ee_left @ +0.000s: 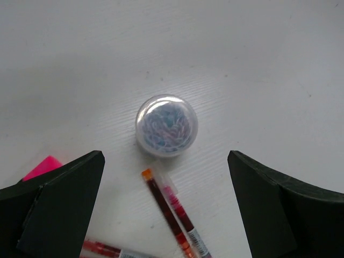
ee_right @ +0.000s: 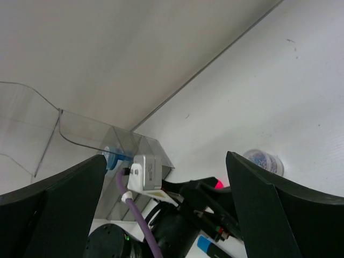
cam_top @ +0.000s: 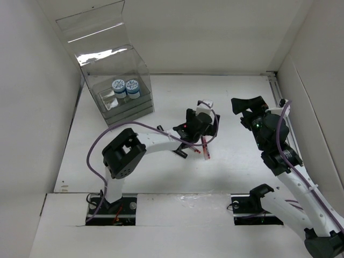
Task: Sort the stationery into containers
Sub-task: Grab a piece of stationery with the left arm
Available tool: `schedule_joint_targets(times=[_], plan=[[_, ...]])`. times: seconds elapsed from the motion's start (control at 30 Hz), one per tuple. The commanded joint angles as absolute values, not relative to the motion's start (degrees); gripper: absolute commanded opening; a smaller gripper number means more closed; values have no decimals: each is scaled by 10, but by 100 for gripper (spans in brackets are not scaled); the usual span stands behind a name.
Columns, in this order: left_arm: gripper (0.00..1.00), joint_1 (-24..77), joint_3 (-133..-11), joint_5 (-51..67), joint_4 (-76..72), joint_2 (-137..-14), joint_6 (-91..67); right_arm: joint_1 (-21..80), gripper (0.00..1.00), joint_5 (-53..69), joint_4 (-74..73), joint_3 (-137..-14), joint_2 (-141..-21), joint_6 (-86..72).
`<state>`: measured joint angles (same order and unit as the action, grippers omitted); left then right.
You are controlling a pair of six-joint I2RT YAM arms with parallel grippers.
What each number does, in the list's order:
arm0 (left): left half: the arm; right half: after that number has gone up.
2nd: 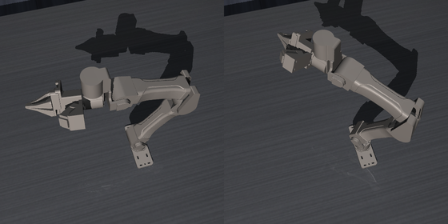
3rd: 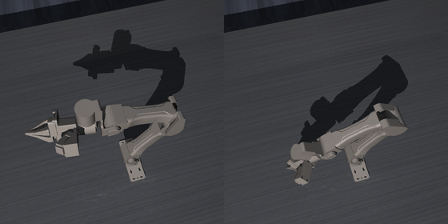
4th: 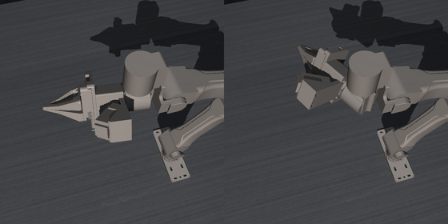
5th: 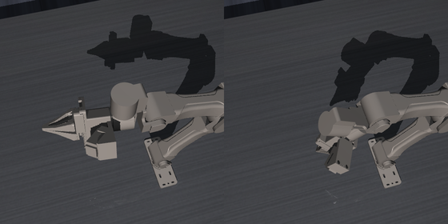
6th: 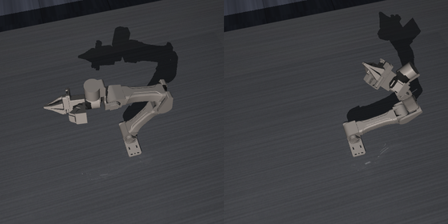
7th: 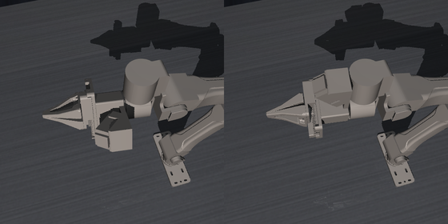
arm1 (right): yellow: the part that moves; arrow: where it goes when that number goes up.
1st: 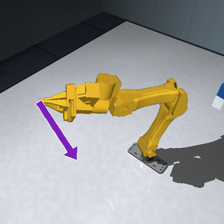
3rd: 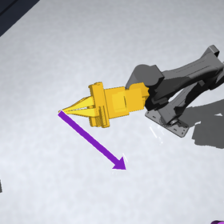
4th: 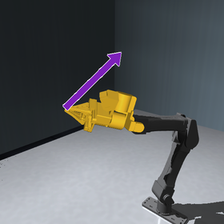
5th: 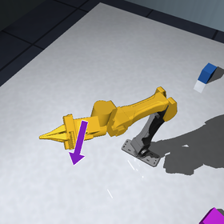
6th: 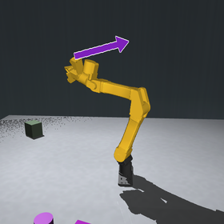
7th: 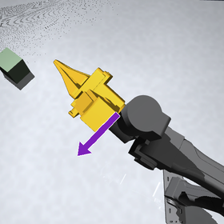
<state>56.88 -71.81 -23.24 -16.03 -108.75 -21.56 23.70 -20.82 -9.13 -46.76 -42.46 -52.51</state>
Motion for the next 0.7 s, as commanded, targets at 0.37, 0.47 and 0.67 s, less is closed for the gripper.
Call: schedule_joint_targets(times=[0.37,0.47,0.67], plan=[[100,566,-872,-236,-119,-1198,-176,229,100,-217,-91,-466,-422,-527],[100,566,-888,-236,-111,-1217,-176,229,100,-212,-91,-466,-422,-527],[89,566,-894,-242,-111,-1237,-176,229,100,-201,-91,-466,-422,-527]])
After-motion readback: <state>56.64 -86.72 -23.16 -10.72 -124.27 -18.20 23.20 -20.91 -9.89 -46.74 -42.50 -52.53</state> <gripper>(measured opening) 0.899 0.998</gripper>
